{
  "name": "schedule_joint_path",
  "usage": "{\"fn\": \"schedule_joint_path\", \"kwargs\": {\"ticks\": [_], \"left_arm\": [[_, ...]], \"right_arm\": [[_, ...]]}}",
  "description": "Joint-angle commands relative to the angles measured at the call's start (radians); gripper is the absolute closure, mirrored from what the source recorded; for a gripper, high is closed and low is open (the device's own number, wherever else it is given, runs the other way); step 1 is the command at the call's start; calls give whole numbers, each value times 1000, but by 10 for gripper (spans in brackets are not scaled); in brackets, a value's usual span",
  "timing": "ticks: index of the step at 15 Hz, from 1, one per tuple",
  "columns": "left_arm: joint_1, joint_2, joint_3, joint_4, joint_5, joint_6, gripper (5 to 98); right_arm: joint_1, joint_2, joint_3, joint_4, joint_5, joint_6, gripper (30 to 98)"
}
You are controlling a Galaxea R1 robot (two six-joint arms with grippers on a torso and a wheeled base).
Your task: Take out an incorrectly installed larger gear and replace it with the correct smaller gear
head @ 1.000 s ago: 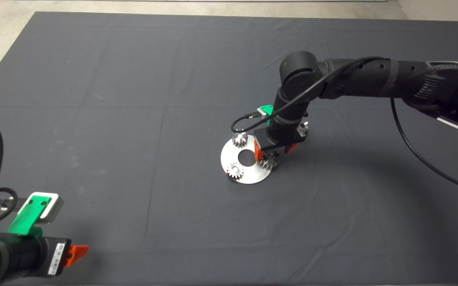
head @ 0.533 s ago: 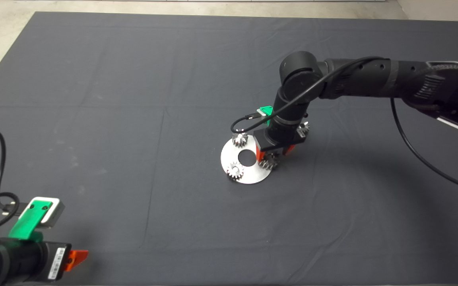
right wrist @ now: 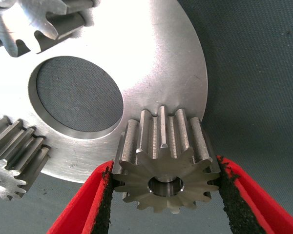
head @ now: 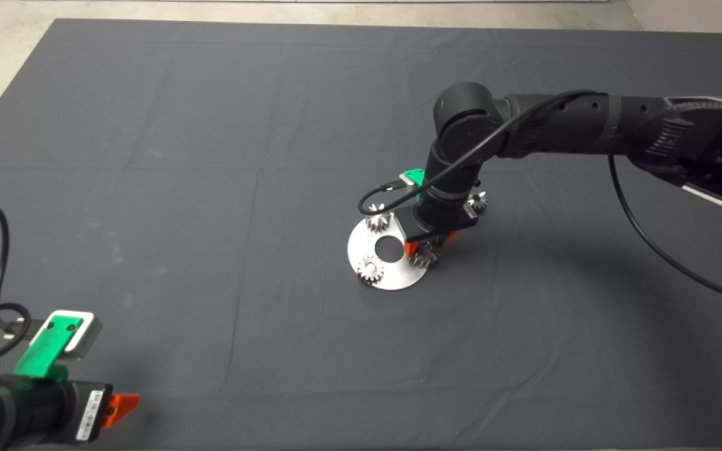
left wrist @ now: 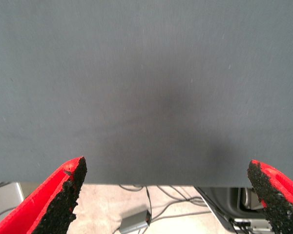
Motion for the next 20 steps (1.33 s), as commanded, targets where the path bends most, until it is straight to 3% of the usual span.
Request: {"fn": "schedule_joint_path", "kwargs": {"ticks": [1, 7, 10, 12, 14, 17, 20], "left_arm": [[17, -6, -9, 23, 8, -7, 196], [18, -6, -10, 23, 8, -7, 196], [22, 3, -30, 23, 6, -9, 196], [47, 44, -52, 29, 8, -20, 196], [54, 64, -55, 35, 8, -21, 196], [52, 72, -65, 35, 8, -20, 196], [49, 78, -67, 35, 8, -16, 196]], "right_arm": [[22, 13, 12, 16, -99, -3, 765], [30, 12, 19, 17, -99, -1, 788], [117, 23, 25, 25, -99, 9, 802], [181, 69, 37, 82, -99, 25, 807], [206, 81, 32, 119, -98, 31, 813], [230, 68, 25, 137, -99, 31, 824], [226, -21, 15, 129, -99, 28, 826]]}}
